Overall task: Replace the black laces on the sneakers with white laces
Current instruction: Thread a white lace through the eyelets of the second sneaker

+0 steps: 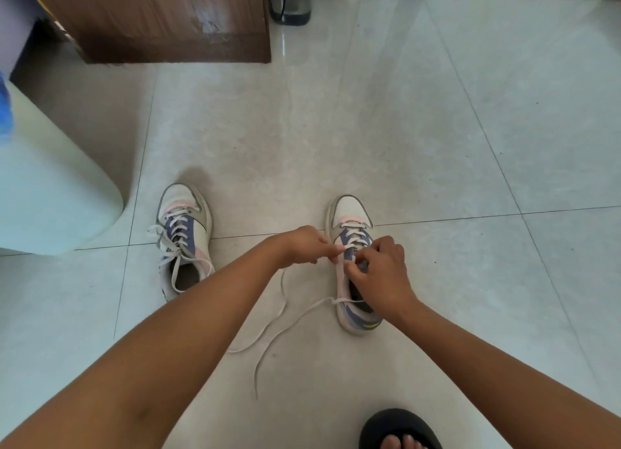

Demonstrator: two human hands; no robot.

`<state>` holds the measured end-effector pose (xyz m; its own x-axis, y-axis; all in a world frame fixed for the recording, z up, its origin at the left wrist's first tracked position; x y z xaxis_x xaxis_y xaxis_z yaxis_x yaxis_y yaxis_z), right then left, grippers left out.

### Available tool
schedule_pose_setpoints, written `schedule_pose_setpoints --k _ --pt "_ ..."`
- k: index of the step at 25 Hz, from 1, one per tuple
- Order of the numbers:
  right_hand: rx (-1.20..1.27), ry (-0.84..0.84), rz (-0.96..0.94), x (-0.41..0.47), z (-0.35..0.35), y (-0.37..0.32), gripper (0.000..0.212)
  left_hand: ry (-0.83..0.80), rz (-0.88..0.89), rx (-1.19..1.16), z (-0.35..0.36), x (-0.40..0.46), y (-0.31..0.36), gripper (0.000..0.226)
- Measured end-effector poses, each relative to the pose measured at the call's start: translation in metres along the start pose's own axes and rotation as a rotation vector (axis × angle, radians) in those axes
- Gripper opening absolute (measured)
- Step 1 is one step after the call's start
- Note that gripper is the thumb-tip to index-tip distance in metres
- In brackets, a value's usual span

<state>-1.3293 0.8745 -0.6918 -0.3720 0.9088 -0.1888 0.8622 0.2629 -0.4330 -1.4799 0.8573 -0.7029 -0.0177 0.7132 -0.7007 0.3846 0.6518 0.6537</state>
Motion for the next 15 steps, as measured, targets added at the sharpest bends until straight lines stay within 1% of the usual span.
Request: schedule_pose_setpoints --k 2,4,8,10,15 --pt "0.039 0.003 0.013 -0.001 -0.001 0.0 0.027 0.001 0.042 -0.061 -0.01 -0.014 -0.004 0.029" --pt "0.069 0.005 0.01 -0.001 -0.001 0.002 0.025 0.036 0.105 -0.185 -0.027 -0.032 -0.008 0.027" --pt "0.129 -0.016 0.044 -0.001 0.003 0.009 0.022 0.174 0.245 -0.585 -0.09 -0.083 -0.007 0.029" --pt "0.158 -0.01 0.075 -0.001 0.003 0.011 0.019 0.233 0.335 -0.753 -0.127 -0.109 -0.006 0.026" --pt "0.114 0.018 0.086 0.001 0.007 0.013 0.016 0.333 0.631 -1.005 -0.191 -0.152 -0.007 0.029"
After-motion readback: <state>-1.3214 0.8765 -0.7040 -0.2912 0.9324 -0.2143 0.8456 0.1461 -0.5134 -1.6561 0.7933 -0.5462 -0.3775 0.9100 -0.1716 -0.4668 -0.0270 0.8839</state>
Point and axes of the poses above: each hand's wrist, its own x-axis towards the middle knuckle, its own z-axis out of the palm, y = z × x, the point moved 3 cm from there along x, towards the middle knuckle, and after that the axes turned 4 degrees about y, right-handed, at the moved point
